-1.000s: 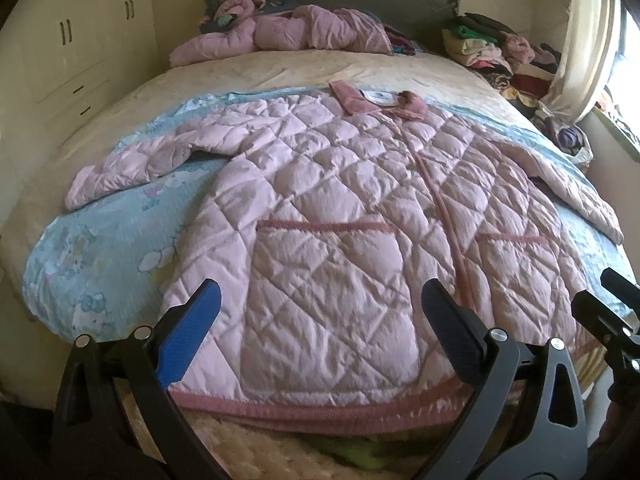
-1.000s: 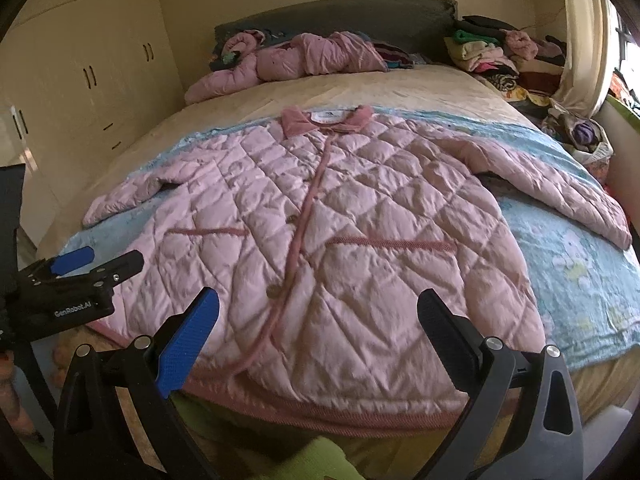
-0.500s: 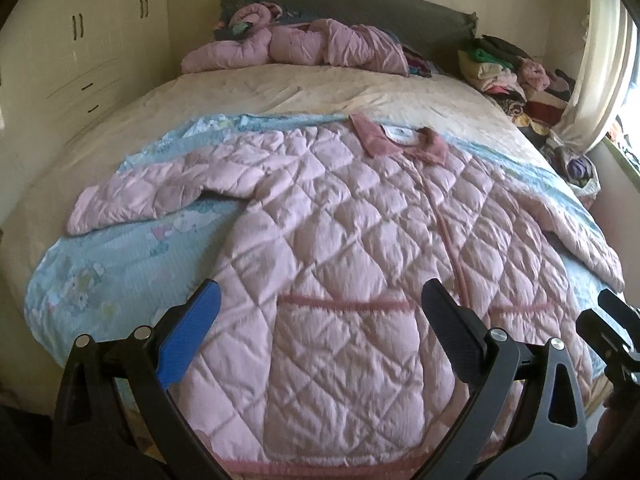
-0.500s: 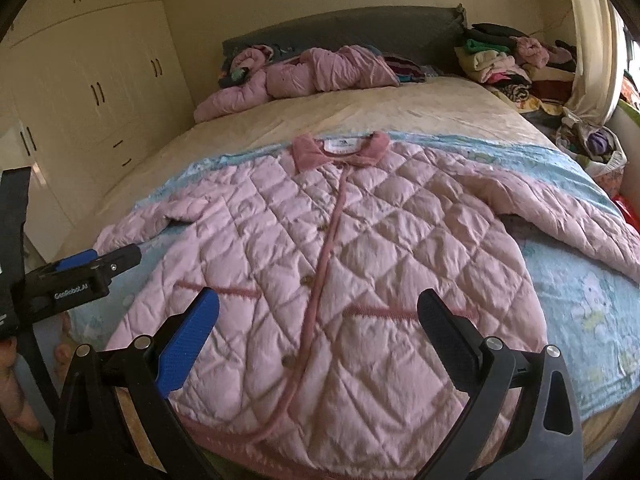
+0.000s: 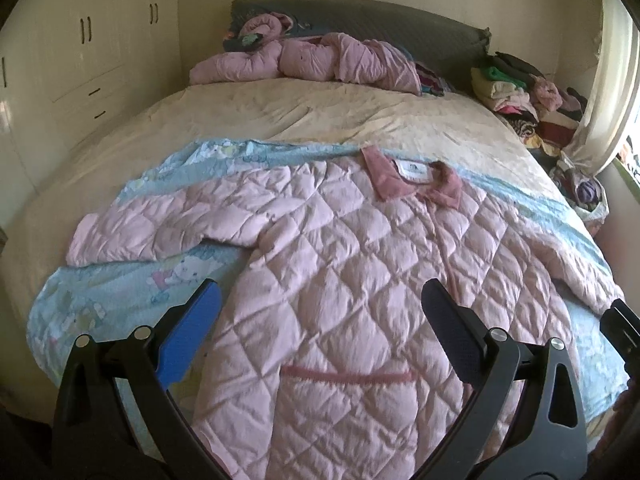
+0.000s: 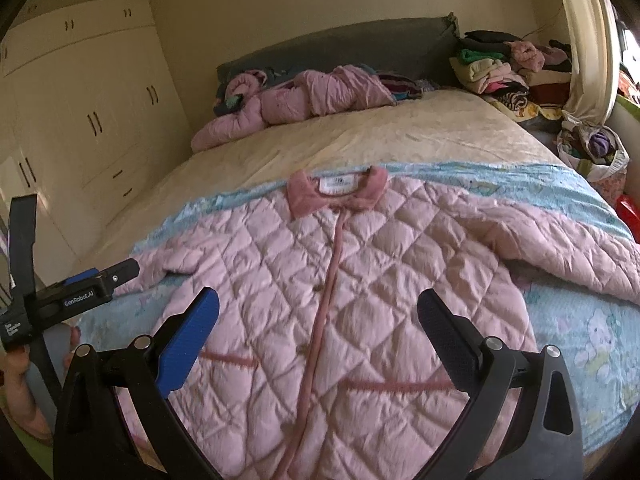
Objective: Fold large clothes
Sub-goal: 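Move the right gripper to the cuff of one jacket sleeve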
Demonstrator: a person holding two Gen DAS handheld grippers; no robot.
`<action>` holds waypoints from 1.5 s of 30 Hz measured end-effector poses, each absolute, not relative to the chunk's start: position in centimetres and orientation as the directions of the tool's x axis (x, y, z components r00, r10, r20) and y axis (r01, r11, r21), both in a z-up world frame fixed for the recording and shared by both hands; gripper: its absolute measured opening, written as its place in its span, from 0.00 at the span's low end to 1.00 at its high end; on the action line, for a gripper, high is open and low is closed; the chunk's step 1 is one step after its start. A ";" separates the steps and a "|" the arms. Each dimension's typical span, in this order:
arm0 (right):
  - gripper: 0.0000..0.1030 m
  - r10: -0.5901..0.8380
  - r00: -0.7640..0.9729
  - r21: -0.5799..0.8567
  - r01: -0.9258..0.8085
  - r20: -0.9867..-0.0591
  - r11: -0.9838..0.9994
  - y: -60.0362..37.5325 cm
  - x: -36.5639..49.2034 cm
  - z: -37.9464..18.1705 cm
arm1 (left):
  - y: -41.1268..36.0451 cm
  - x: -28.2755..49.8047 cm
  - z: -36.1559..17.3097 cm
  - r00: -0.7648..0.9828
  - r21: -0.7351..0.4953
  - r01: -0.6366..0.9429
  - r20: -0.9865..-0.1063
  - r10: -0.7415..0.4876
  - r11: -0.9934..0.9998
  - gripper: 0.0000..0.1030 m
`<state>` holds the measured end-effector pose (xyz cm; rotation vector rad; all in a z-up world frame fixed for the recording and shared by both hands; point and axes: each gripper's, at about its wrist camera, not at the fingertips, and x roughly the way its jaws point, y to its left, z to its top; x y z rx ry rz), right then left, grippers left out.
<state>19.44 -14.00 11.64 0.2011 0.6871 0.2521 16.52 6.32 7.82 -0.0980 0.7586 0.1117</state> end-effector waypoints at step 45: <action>0.96 -0.108 0.748 0.439 0.493 -0.655 0.751 -42.7 29.2 7.8 | -4.0 33.0 3.8 0.696 -0.065 0.005 -0.716 -0.050 0.998 0.91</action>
